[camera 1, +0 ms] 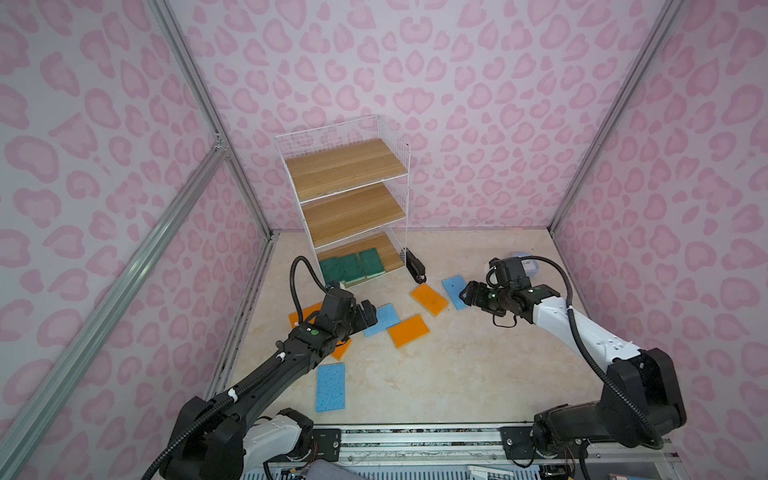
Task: Place and organize the cleaning sponges onto the shelf
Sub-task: 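Withdraw the right gripper while the left gripper grasps a fourth green sponge, then lift the green sponge with the left gripper and carry it toward the right gripper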
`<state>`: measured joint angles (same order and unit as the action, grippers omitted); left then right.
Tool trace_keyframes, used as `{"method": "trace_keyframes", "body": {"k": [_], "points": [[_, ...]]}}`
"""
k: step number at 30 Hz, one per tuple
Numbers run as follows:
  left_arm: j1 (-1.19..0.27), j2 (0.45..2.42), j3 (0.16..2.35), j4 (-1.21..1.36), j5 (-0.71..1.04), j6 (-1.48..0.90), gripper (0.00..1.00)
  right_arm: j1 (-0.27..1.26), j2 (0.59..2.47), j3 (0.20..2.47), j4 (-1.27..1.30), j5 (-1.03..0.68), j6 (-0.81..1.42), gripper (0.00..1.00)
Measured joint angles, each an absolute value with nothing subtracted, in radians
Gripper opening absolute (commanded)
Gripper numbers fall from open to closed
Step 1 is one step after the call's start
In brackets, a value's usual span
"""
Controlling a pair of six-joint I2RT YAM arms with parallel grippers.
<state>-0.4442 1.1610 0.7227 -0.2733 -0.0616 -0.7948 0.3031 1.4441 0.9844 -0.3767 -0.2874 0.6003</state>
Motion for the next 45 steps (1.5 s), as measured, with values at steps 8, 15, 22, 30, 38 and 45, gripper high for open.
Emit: {"method": "trace_keyframes", "body": {"k": [8,15,22,30,38,45], "points": [[-0.273,1.121,0.820,-0.563,-0.181,-0.922,0.97,0.318,1.528,0.983,-0.198,-0.394,0.637,0.79],[-0.070,1.044,0.760,-0.704,-0.210,-0.989,0.98,0.389,1.524,0.886,-0.019,-0.467,0.705,0.74],[0.099,1.063,0.708,-0.739,-0.200,-0.993,0.95,0.463,1.455,0.803,0.108,-0.505,0.767,0.70],[0.138,1.240,0.722,-0.720,-0.173,-0.955,0.90,0.469,1.353,0.791,0.143,-0.510,0.774,0.69],[0.144,1.317,0.665,-0.645,-0.171,-0.953,0.79,0.462,1.278,0.793,0.121,-0.453,0.739,0.67],[0.142,1.376,0.638,-0.595,-0.188,-0.962,0.75,0.449,1.291,0.793,0.119,-0.422,0.729,0.66]]}}
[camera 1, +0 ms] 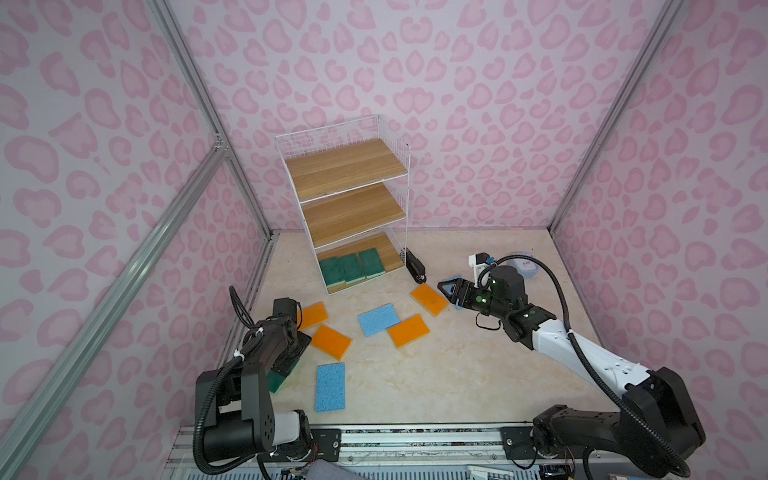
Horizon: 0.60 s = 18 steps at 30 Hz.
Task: Place and organize the cleaning sponges onto the shelf
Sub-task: 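Lift the green sponge with the left gripper and carry it toward the right gripper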
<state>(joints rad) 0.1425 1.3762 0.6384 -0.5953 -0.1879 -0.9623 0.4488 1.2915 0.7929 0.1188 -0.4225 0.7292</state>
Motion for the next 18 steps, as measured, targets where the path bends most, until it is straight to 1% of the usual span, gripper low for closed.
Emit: {"method": "trace_keyframes", "body": {"k": [1,3,4,5,6,12,15,18], "points": [[0.141,1.378,0.635,-0.591,-0.192,-0.964,0.66,0.447,1.293,0.793,0.115,-0.422,0.729,0.65],[0.141,1.379,0.624,-0.597,-0.213,-0.964,0.42,0.444,1.293,0.793,0.113,-0.421,0.728,0.65],[0.141,1.381,0.620,-0.608,-0.229,-0.963,0.24,0.443,1.291,0.793,0.111,-0.419,0.724,0.65],[0.141,1.383,0.620,-0.621,-0.245,-0.955,0.10,0.442,1.290,0.793,0.107,-0.419,0.722,0.65],[0.140,1.386,0.619,-0.636,-0.261,-0.949,0.04,0.441,1.287,0.793,0.105,-0.418,0.722,0.65],[0.139,1.370,0.612,-0.656,-0.281,-0.932,0.04,0.436,1.280,0.793,0.096,-0.398,0.714,0.65],[0.129,1.299,0.598,-0.642,-0.262,-0.910,0.04,0.435,1.280,0.793,0.083,-0.395,0.713,0.65],[0.056,1.200,0.651,-0.655,-0.179,-0.870,0.03,0.432,1.279,0.793,0.076,-0.394,0.712,0.65]]}}
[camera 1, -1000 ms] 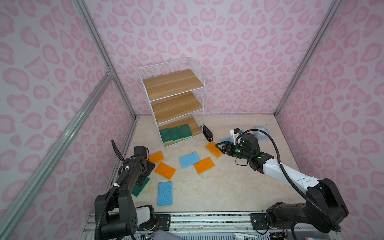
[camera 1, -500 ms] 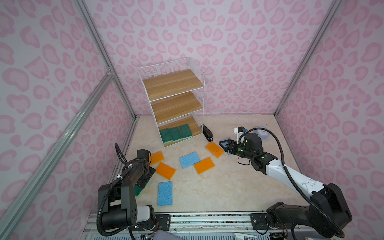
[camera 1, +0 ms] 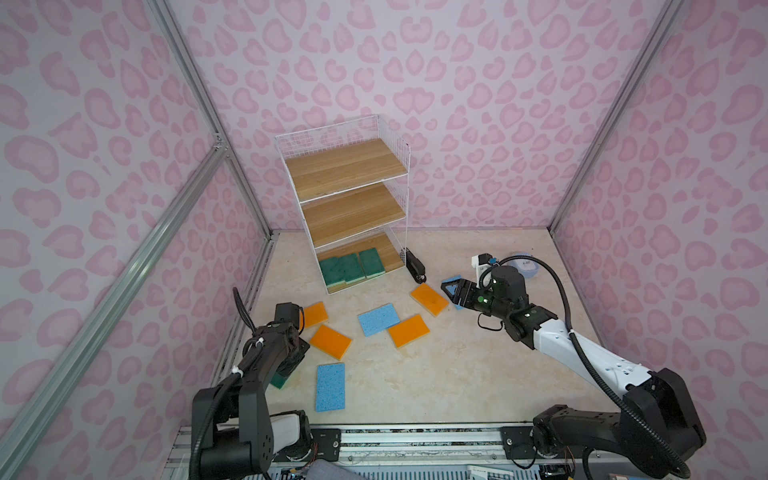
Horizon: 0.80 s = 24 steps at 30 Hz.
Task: Place and organize the cleaning sponges onto the shelf
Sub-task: 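Lift the green sponge with the left gripper and carry it toward the right gripper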
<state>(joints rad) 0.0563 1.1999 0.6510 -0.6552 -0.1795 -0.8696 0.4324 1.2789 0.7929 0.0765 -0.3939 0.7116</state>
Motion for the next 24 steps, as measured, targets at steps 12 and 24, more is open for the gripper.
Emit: {"method": "trace_keyframes", "body": {"k": [12,24], "points": [[-0.567,1.336,1.089,-0.657,-0.086,-0.629,0.03,0.261,1.248,0.713,0.084,-0.475,0.754,0.65],[-0.936,1.660,1.266,-0.610,-0.143,-0.434,0.97,0.129,1.144,0.629,-0.018,-0.535,0.728,0.77]]}}
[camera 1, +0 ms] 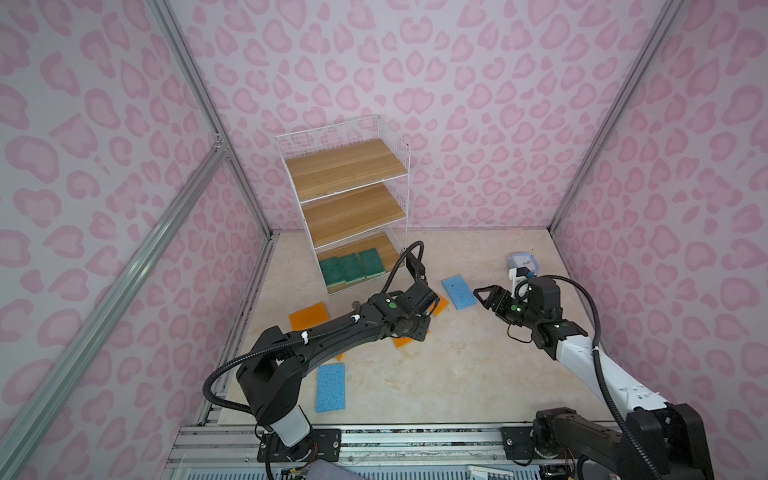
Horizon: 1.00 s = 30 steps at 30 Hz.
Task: Place and organize the cleaning sponges onto the shelf
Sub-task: 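Lift the green sponge with the left gripper and carry it toward the right gripper, then close the right gripper on the green sponge and open the left gripper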
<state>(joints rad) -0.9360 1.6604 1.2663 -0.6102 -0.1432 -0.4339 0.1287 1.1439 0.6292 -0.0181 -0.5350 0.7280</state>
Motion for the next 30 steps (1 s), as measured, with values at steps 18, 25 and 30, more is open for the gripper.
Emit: {"method": "trace_keyframes", "body": {"k": [18,25,30], "points": [[-0.925,1.345,0.872,-0.407,-0.197,-0.582,0.73,0.359,1.388,0.588,-0.028,-0.595,0.694,0.68],[-0.855,1.283,0.719,-0.309,-0.154,-0.710,0.90,0.415,1.501,0.593,0.046,-0.649,0.694,0.66],[-0.824,1.235,0.677,-0.257,-0.118,-0.757,0.95,0.439,1.545,0.590,0.104,-0.676,0.697,0.63]]}}
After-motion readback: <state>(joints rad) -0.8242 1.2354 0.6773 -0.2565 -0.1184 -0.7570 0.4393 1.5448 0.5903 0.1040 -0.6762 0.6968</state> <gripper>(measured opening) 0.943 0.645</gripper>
